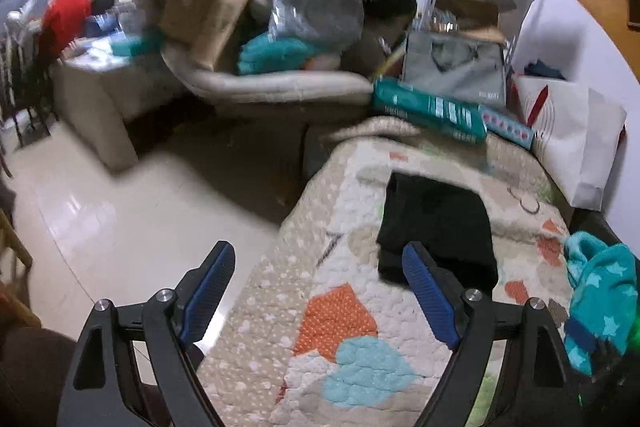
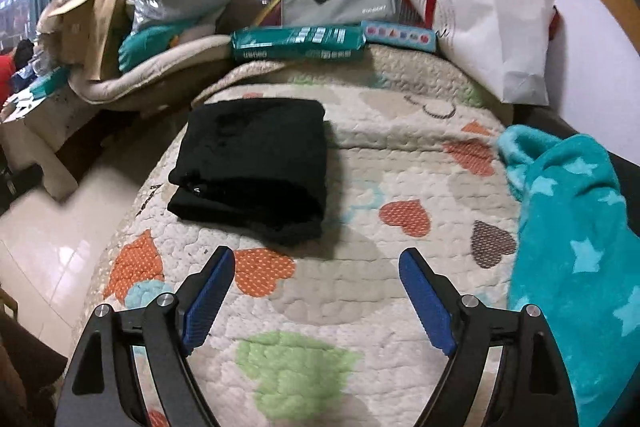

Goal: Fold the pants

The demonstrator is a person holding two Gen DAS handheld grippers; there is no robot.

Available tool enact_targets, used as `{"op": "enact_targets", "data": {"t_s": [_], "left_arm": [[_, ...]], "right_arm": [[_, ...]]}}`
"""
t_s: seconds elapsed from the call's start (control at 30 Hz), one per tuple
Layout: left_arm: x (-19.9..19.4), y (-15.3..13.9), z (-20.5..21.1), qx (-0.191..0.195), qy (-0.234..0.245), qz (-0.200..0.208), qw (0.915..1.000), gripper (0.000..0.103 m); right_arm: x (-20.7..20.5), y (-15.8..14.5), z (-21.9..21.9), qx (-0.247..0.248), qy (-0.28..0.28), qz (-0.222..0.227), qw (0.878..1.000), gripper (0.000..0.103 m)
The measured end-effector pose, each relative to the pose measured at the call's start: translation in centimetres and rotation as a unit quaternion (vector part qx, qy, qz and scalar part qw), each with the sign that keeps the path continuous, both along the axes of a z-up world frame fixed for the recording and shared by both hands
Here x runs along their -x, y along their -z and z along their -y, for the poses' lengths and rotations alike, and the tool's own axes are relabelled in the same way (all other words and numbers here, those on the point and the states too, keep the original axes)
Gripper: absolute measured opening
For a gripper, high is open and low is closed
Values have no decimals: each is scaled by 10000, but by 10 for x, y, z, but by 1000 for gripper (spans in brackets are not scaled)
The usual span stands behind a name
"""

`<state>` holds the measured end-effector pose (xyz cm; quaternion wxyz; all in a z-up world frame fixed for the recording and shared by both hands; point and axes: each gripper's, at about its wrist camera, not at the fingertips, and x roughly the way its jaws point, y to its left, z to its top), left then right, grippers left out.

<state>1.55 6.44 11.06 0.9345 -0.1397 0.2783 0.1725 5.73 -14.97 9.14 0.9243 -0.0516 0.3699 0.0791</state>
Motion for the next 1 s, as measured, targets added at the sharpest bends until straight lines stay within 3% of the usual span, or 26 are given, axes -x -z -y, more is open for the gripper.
{"op": "enact_targets", "data": {"t_s": [0.07,0.17,0.27,0.33,0.47,0.6,0.77,0.93,1.0], "left_arm": [[15,-22,20,-790,-171,255,9964,92],[44,-53,52,-1765,-407,700,9810,102],[77,-76,74,-2124,-648,1214,9675,103],[98,-91,85,-1987,-552,1467,9675,103],[118,-112,99,-1731,-271,1415,9743,103],[129,-116,112,-1623,-73,1577,9740,103],[97,-100,117,-1587,457,1174,9793,103],[57,-67,90,-833,669,885,9903,103],[42,-52,83,-752,771,742,9914,103]], "right_arm": [[7,-3,9,-217,-35,71,9997,88],[16,-9,22,-623,-39,144,9979,88],[26,-17,32,-950,-26,237,9952,88],[36,-26,39,-1129,-53,349,9930,89],[59,-45,49,-1170,-42,693,9907,89],[83,-63,72,-1484,48,887,9849,94],[75,-64,83,-1477,306,1033,9831,96],[53,-36,76,-1258,411,553,9897,96],[46,-28,72,-1135,451,435,9916,96]]}}
